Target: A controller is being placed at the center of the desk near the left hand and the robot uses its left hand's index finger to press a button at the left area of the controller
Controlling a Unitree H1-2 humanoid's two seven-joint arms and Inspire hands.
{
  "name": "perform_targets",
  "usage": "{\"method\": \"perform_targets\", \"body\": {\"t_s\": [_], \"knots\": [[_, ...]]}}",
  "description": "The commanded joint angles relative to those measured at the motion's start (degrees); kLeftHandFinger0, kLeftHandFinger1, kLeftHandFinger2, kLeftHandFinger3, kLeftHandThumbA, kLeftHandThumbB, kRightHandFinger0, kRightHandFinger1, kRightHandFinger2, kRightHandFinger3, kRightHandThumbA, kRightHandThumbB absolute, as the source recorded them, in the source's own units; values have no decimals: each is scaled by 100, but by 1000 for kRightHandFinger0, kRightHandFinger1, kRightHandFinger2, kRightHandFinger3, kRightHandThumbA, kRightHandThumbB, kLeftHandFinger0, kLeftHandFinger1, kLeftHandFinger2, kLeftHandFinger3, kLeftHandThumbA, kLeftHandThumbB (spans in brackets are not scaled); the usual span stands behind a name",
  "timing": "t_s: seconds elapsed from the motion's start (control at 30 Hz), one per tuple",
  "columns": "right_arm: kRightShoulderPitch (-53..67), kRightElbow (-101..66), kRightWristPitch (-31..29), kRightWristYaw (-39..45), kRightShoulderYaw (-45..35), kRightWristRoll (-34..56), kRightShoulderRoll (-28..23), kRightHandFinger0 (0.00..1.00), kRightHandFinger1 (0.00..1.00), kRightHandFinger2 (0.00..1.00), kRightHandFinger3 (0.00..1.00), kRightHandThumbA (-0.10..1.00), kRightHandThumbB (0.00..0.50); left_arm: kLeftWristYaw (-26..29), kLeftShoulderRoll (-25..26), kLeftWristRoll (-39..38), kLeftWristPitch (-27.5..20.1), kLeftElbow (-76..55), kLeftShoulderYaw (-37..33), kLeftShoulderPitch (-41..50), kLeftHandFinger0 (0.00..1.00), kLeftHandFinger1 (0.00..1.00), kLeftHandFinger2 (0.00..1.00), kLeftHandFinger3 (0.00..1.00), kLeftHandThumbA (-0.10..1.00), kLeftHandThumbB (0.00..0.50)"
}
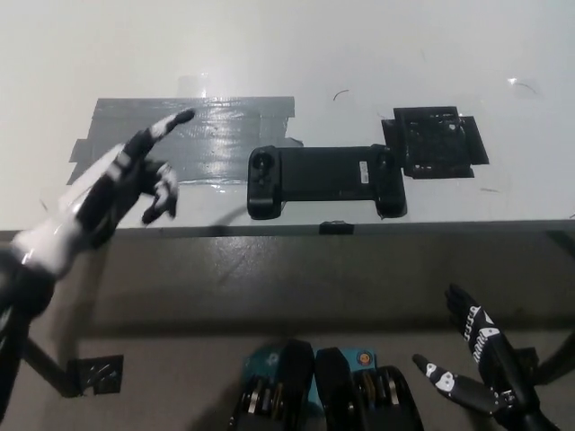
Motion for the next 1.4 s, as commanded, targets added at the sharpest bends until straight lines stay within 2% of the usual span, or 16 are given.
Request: {"method": "perform_targets", "body": {"t_s": [0.0, 0.03, 0.13, 0.2, 0.27, 0.4, 0.5, 0.57, 0.8, 1.0, 1.1, 1.2, 1.37], "knots": [[-109, -179, 12, -218, -120, -186, 50, 1000, 1000, 1000, 1000, 713, 239, -815, 221, -288, 740, 634, -454, -861, 85, 19, 252, 1000, 1000, 412], [-115, -194, 47, -216, -129, -165, 53, 1000, 1000, 1000, 1000, 695, 241, -869, 230, -451, 741, 857, -608, -1033, 3, 2, 253, 1000, 1000, 404], [-150, -200, 55, -227, -135, -194, 63, 1000, 1000, 1000, 1000, 687, 242, -1035, 284, -541, 741, 1261, -943, -1390, 0, 0, 203, 1000, 1000, 383], [-156, -198, 43, -228, -138, -198, 65, 1000, 1000, 1000, 1000, 683, 244, -1074, 345, -759, 741, 1525, -1203, -1583, 0, 0, 204, 1000, 1000, 389], [-188, -200, 40, -237, -140, -237, 63, 1000, 1000, 1000, 1000, 679, 252, -1175, 358, -873, 741, 1755, -1402, -1762, 0, 0, 183, 1000, 1000, 374], [-222, -221, 65, -251, -156, -264, 66, 1000, 1000, 1000, 1000, 668, 262, -1112, 422, -860, 741, 1861, -1707, -1895, 0, 0, 171, 1000, 1000, 374], [-244, -242, 125, -243, -164, -283, 58, 1000, 1000, 1000, 1000, 666, 260, -1176, 480, -532, 741, 1777, -1851, -1899, 0, 0, 172, 1000, 1000, 372], [-273, -194, 83, -216, -168, -259, 46, 1000, 1000, 1000, 1000, 656, 258, -1101, 514, -722, 741, 1821, -1923, -1877, 0, 0, 136, 1000, 1000, 378], [-281, -251, 172, -198, -181, -243, 26, 1000, 1000, 1000, 1000, 610, 249, -1126, 556, -820, 741, 1993, -1869, -1772, 0, 0, 173, 1000, 1000, 396], [-306, -259, 244, -193, -174, -235, 46, 1000, 1000, 1000, 1000, 595, 247, -1202, 530, -712, 741, 2430, -1764, -1857, 0, 0, 130, 1000, 1000, 430], [-304, -234, 201, -172, -158, -241, 37, 1000, 1000, 1000, 1000, 582, 241, -1250, 485, -478, 740, 2568, -1706, -1907, 29, 0, 185, 1000, 1000, 436], [-314, -245, 203, -148, -149, -234, 22, 1000, 1000, 1000, 1000, 561, 236, -1237, 429, -305, 740, 2661, -1671, -1952, 0, 0, 216, 1000, 1000, 444], [-345, -289, 279, -132, -156, -224, 2, 1000, 1000, 1000, 1000, 546, 233, -1240, 310, -216, 740, 2733, -1646, -2013, 0, 0, 224, 1000, 1000, 426]]}}
